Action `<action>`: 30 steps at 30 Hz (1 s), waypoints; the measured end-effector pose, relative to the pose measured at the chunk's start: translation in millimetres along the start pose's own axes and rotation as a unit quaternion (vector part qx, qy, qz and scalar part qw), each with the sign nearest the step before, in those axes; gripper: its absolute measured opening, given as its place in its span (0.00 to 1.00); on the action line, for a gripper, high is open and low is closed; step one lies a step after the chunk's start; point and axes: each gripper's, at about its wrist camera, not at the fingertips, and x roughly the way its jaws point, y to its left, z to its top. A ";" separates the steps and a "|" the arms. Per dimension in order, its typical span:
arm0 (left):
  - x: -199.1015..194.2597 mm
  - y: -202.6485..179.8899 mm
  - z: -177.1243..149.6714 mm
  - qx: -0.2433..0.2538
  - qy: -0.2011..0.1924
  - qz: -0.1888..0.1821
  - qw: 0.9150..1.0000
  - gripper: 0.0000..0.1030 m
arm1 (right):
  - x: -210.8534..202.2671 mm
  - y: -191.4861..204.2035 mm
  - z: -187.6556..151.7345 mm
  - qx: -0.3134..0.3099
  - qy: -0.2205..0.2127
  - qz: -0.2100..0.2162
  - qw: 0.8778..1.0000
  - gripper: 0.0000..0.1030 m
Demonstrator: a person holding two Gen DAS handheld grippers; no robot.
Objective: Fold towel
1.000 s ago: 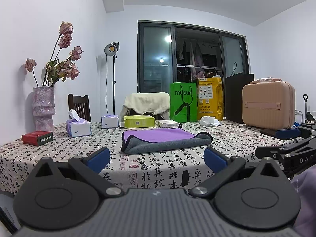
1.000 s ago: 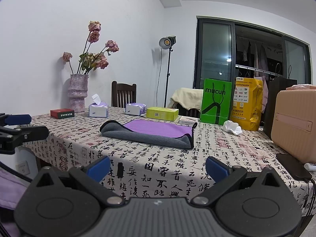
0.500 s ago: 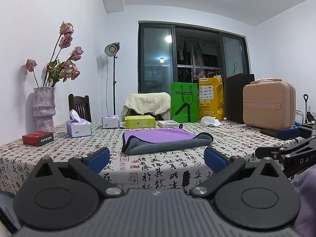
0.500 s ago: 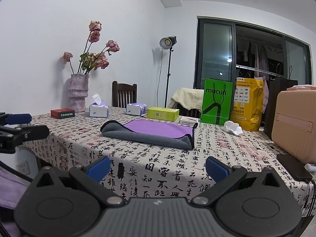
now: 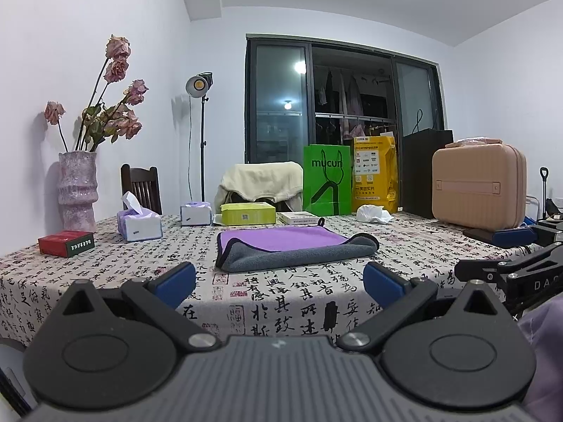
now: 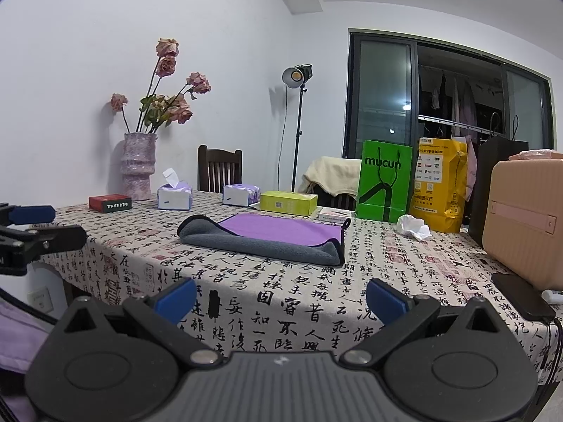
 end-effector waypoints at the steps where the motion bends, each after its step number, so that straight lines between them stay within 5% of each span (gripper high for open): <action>1: 0.2 -0.1 -0.2 0.000 0.001 -0.001 1.000 1.00 | -0.3 0.1 -0.1 0.000 0.000 0.000 1.000 1.00; 30: 29.4 2.4 -1.8 0.016 -0.030 0.005 0.999 1.00 | 27.9 -24.8 -2.5 0.014 -0.015 -0.040 0.999 1.00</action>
